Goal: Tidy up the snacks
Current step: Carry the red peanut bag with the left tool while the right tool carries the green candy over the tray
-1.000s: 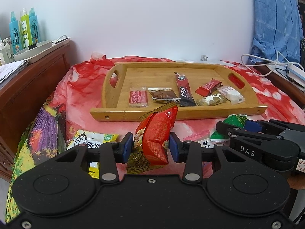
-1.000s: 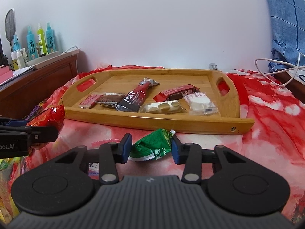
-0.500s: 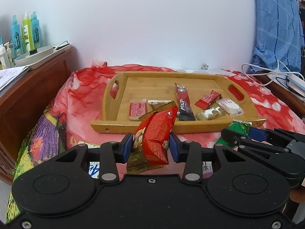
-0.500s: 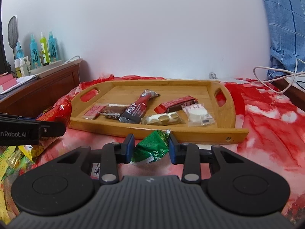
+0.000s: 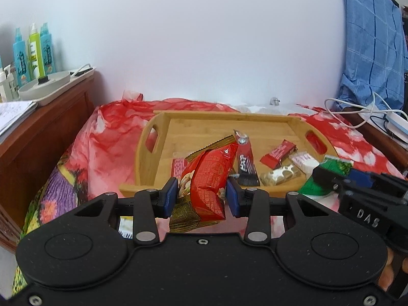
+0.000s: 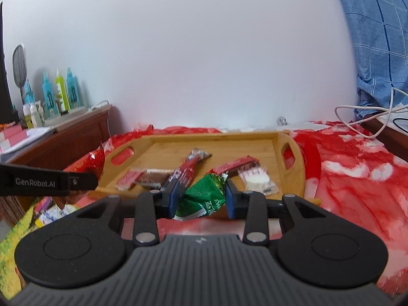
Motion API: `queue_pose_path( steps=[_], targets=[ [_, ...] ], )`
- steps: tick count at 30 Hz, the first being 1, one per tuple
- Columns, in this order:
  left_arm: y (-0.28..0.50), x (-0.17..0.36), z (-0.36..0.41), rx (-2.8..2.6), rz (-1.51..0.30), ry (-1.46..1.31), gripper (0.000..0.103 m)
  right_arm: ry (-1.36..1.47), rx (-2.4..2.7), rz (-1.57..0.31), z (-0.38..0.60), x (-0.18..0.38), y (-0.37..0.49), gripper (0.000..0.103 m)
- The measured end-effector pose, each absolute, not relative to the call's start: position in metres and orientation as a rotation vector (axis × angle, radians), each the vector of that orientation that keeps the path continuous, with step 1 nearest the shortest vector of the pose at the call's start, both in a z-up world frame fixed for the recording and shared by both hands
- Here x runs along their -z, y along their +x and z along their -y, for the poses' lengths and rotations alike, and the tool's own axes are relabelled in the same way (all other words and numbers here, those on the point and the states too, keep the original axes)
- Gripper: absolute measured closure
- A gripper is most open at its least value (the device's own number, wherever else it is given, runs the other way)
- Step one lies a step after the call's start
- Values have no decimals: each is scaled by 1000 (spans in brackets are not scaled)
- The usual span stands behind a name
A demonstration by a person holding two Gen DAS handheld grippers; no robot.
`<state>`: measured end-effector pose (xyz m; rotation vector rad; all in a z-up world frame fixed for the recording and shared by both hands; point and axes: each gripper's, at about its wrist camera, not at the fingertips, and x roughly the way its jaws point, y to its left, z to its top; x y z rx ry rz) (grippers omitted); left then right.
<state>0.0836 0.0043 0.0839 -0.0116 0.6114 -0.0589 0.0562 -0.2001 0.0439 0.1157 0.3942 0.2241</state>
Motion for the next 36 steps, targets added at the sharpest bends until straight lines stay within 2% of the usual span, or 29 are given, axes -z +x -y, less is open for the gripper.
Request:
queue_pose_path(
  steps=[17,36],
  targets=[
    [165,-107,11,56,-609,-58,65,246,-202,-381,252,-65,131,63],
    [262,-53,20,-50,-728,-71,65,367,-247,-545,280,-26,239,63]
  ],
)
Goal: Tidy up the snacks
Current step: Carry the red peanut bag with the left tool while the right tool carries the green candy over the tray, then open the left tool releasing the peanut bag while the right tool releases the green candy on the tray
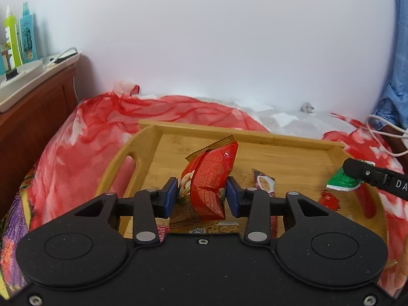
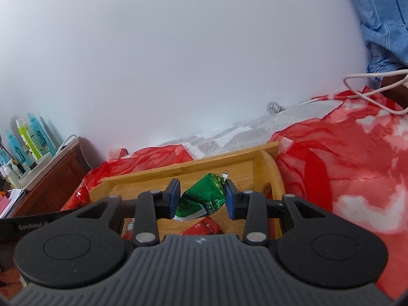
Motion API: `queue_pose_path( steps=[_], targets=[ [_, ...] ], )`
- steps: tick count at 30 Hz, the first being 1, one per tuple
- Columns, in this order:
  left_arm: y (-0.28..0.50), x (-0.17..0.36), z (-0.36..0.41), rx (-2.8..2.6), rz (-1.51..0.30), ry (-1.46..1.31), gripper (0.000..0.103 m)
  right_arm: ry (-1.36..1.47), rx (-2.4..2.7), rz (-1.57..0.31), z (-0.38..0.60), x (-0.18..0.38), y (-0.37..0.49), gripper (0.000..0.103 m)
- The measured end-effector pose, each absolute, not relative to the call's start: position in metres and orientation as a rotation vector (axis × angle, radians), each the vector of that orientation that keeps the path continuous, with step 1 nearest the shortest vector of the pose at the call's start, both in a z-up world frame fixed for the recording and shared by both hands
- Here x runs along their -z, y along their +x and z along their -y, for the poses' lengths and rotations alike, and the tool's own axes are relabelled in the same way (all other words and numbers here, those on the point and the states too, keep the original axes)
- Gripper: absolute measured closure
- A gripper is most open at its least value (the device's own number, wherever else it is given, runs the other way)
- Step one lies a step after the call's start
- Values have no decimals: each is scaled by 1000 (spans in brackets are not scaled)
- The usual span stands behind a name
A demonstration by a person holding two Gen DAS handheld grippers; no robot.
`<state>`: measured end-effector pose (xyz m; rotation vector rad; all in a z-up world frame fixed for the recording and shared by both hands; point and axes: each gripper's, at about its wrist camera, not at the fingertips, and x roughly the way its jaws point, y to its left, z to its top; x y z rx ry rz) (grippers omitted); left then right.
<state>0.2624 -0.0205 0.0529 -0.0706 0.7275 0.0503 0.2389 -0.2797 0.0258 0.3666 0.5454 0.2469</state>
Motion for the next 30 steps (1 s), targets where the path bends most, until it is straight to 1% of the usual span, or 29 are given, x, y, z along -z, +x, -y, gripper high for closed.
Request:
queue_pose_path(
  steps=[8,30],
  targets=[
    [275,-34,30,-52,-749,-40,65,352,-248,-591,276,-14,259,63],
    [279,-25,44,-46,-745,6,64,266,-255,-607,261,-10,262,62]
  ],
)
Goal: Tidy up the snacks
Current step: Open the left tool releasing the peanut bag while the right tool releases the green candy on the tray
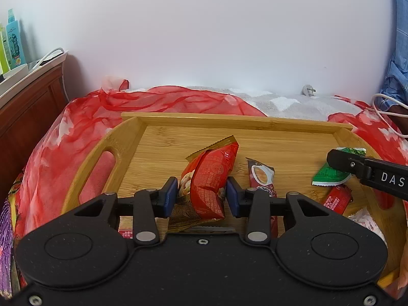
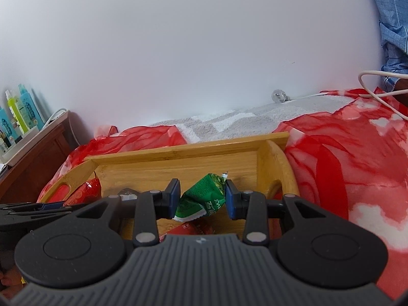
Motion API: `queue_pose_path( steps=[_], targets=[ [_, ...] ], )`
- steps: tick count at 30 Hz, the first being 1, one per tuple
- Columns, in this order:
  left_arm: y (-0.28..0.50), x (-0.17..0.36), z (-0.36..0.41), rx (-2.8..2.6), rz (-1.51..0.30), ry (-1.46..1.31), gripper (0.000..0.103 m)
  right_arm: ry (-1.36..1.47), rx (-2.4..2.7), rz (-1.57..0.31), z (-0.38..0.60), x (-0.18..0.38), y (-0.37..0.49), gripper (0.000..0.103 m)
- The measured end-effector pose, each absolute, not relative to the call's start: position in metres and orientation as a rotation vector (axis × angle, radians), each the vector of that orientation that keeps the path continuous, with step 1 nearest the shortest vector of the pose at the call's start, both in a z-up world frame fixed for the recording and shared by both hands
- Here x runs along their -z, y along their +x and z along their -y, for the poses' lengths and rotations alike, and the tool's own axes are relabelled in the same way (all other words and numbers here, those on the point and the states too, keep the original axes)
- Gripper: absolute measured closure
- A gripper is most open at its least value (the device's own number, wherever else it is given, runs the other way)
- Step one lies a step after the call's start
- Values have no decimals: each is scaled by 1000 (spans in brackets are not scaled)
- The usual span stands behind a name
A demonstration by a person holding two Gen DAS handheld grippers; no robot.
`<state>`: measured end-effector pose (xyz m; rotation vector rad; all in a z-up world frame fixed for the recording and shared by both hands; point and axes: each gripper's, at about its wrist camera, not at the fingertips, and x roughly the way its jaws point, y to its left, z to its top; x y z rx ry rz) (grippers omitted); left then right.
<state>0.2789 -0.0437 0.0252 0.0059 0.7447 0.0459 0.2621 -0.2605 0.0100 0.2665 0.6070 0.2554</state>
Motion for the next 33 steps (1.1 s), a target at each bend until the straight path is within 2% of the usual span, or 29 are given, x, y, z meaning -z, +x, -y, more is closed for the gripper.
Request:
queue_pose_path(
  steps=[8,12,13,14,15,24,33],
  targets=[
    [280,-25,46,-48,-753,15,63,262,-259,-607,261,-10,262,61],
    [279,-27,46,-54,-757,20,62,253,-251,-596,260,-12,261,52],
    [278,-28,46,-53,-758,19,60,254,-245,-593,261,-12,260,51],
    [277,-29,46,-50,-759,15,58,255,-243,-589,262,-13,259,42],
    [276,-30,46,-48,-758,12,55,256,-242,-583,262,-14,258,39],
    [251,-53,50,-15,-718,28,29,223,-228,-523,258,-30,238,26],
    [209,-74,54,42,-694,25,19,220,-211,-438,260,-56,194,17]
  ],
)
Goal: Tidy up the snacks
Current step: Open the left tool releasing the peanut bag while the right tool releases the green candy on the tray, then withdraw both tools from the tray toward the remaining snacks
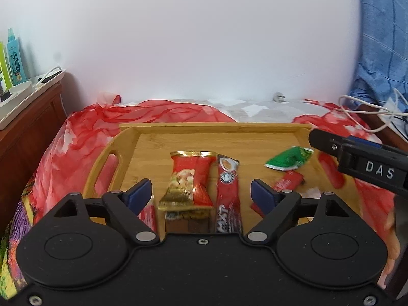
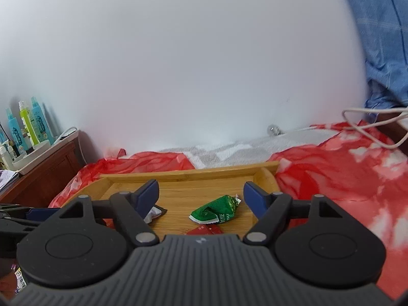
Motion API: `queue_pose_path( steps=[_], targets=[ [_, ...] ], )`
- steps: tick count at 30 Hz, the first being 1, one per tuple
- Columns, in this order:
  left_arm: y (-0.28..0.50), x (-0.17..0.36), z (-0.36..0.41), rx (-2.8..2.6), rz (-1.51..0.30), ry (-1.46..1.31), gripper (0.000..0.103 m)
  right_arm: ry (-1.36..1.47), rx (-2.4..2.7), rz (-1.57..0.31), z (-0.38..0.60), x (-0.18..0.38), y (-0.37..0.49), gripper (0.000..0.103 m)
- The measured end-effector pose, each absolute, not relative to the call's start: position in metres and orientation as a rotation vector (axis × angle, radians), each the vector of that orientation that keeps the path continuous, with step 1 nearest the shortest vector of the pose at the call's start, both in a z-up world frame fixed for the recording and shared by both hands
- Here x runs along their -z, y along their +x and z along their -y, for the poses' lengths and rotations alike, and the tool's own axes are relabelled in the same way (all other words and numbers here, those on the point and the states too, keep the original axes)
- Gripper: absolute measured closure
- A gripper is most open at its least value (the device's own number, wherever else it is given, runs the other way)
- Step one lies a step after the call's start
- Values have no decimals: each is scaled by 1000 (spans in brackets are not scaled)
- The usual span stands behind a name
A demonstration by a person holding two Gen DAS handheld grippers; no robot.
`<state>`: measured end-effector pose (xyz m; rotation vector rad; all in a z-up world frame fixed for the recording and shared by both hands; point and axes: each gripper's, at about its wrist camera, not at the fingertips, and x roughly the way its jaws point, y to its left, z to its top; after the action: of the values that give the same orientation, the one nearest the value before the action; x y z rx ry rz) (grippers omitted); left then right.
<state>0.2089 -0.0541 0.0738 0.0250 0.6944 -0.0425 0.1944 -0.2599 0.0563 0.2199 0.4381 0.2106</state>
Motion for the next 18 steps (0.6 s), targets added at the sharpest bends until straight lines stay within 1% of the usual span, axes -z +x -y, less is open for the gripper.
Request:
queue_pose_path(
  steps=[8,18],
  targets=[
    [162,-82,47,63,-679,18,17,261,-195,-394,258,-65,154,14],
    [93,-82,33,77,-652,-31,15,210,-183,-366,240,-61,101,12]
  ],
)
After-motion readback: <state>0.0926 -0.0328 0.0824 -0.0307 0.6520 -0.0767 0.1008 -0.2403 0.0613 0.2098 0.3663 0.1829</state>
